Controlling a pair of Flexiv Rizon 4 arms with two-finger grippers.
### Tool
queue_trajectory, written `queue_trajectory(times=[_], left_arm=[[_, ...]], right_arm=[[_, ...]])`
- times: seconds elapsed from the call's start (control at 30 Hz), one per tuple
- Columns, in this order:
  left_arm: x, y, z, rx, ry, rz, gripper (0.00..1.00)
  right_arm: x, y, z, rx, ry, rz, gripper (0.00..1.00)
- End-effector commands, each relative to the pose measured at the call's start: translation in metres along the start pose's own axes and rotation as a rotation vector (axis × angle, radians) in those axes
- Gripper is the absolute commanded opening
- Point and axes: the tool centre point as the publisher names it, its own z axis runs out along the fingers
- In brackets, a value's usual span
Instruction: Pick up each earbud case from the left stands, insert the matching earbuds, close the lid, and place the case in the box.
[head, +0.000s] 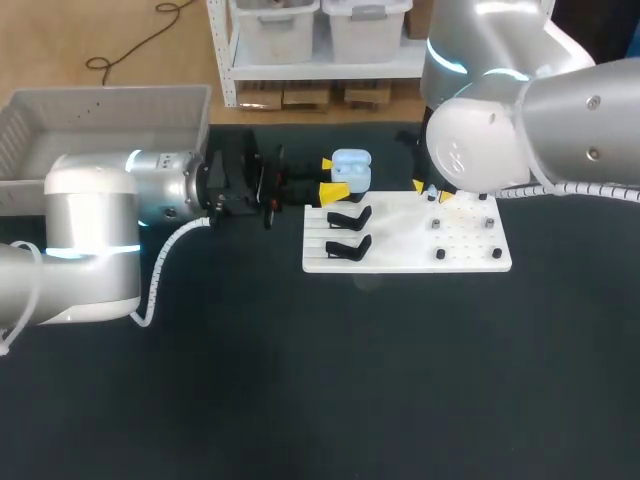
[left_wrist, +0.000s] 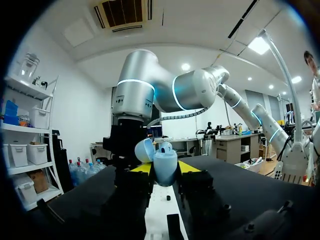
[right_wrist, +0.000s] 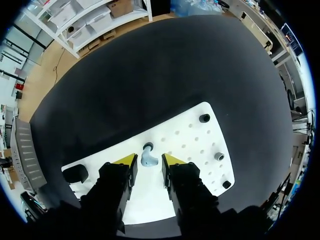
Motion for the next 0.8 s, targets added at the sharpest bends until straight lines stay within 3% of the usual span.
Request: queue_trajectory(times=[0.03, 0.8], left_arm=[[0.0008, 0.0009, 0.0001, 0.002, -0.001, 0.000, 0.00], [0.0008, 0.0009, 0.0001, 0.002, -0.001, 0.000, 0.00]], right_arm=[[0.0051, -0.0058, -0.0012, -0.010, -0.016, 0.001, 0.33], [0.0017, -0.0001, -0.0008, -0.011, -0.030, -0.033, 0.28]])
